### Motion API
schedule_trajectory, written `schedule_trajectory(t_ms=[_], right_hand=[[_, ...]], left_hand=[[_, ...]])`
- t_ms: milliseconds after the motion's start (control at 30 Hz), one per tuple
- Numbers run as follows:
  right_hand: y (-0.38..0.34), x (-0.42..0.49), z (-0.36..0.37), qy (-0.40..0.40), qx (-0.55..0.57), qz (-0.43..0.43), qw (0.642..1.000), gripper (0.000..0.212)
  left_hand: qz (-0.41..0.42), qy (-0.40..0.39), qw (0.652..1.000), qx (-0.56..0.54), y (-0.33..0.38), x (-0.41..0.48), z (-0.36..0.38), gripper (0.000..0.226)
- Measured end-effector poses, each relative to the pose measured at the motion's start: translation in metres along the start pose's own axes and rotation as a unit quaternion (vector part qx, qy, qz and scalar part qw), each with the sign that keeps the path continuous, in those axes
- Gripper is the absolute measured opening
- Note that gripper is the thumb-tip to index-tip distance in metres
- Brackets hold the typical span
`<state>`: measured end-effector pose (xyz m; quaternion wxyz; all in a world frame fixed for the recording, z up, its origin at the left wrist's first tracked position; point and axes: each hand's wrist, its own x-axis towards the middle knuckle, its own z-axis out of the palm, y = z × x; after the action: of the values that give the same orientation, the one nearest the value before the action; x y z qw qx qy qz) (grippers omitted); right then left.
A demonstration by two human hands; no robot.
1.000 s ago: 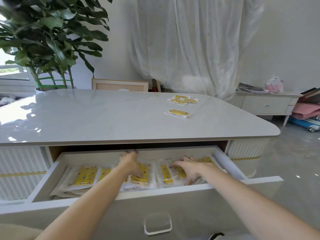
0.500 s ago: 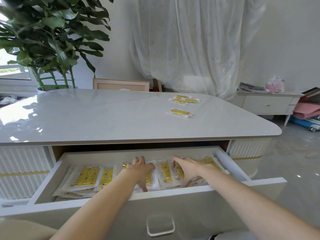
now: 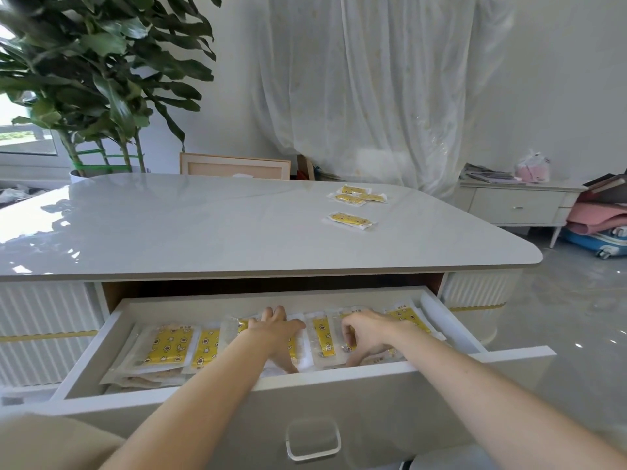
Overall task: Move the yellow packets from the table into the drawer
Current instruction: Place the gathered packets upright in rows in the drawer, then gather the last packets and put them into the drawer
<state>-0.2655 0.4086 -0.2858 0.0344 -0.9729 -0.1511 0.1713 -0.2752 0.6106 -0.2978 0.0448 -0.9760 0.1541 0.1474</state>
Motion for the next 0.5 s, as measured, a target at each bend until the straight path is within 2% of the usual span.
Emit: schedule_trajectory(t_ms=[167, 267, 367, 500], right_hand=[[0.002, -0.006, -0.008, 0.008, 0.069, 0.014, 0.998, 0.047], [0.0, -0.011, -0.019, -0.002, 0.1, 0.012, 0.995, 0.034], [-0.006, -0.016, -0.045, -0.048, 0.137, -0.003, 0.989, 0.031], [-0.002, -0.023, -0.085, -0.058, 0.201, -0.009, 0.978, 0.025]], left_hand=[[0.005, 0.036, 0.998, -0.057, 0.004, -0.007, -0.005, 0.089], [-0.007, 0.058, 0.988, -0.14, -0.002, -0.007, -0.005, 0.071], [0.011, 0.039, 0.972, -0.232, -0.008, -0.01, -0.015, 0.052], [0.076, 0.025, 0.975, -0.207, -0.006, -0.019, -0.052, 0.037]])
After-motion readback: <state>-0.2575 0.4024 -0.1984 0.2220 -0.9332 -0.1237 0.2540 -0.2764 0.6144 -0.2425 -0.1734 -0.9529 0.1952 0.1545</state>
